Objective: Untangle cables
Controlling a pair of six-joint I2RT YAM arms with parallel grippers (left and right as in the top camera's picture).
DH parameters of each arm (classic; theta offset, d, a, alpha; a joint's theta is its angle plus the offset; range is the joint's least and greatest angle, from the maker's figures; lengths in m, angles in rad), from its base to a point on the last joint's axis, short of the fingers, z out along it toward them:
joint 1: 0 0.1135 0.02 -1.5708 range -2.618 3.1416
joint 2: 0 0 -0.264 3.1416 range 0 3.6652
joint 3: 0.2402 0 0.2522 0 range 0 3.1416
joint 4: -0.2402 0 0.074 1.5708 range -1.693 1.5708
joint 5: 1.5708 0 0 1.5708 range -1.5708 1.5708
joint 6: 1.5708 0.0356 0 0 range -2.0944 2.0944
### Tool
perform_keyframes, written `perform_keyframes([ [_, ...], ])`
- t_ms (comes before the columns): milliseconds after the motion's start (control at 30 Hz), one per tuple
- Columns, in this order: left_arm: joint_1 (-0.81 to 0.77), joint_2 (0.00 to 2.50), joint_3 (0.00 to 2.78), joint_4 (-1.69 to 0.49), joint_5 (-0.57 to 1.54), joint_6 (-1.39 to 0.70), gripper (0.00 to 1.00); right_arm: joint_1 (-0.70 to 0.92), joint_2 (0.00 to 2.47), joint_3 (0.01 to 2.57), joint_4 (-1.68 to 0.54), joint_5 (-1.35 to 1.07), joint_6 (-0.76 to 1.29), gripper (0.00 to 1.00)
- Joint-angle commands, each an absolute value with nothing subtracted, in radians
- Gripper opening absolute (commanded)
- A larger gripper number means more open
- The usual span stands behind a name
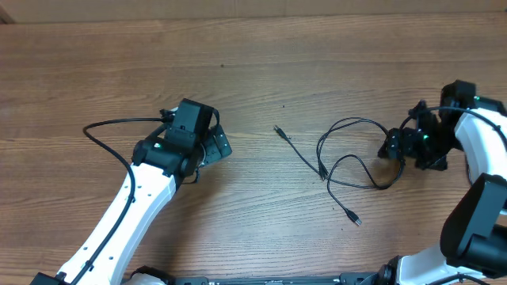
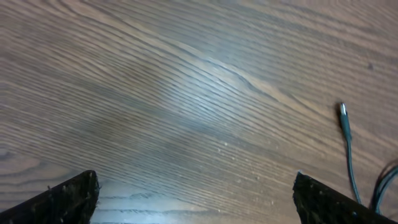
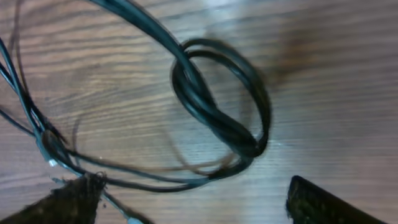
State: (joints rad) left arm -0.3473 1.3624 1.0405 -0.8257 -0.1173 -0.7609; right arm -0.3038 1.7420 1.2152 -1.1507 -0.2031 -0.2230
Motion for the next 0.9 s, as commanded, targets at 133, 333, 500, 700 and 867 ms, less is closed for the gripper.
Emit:
perform_keyframes([
  [133, -0.301, 1.37, 1.048, -0.834, -0.131, -0.785, 0.99, -0.222, 1.745, 1.121, -1.009, -0.248, -0.293, 0.58],
  [333, -0.283, 1.37, 1.048, -0.831, -0.146, -0.786, 0.99, -0.177, 1.745, 1.12, -0.934, -0.249, -0.275, 0.24],
  [500, -0.219, 1.37, 1.048, -0.848, -0.12, -0.785, 1.0, -0.138, 1.745, 1.12, -0.844, -0.25, -0.225, 0.36],
  [700, -0.21, 1.37, 1.048, -0.857, -0.076, -0.754, 1.0, -0.099, 1.745, 1.12, -0.775, -0.132, -0.35, 0.56],
  [867, -0.21, 1.37, 1.048, -0.866, -0.057, -0.756, 1.0, -0.099, 1.745, 1.12, -0.764, -0.046, -0.457, 0.52],
])
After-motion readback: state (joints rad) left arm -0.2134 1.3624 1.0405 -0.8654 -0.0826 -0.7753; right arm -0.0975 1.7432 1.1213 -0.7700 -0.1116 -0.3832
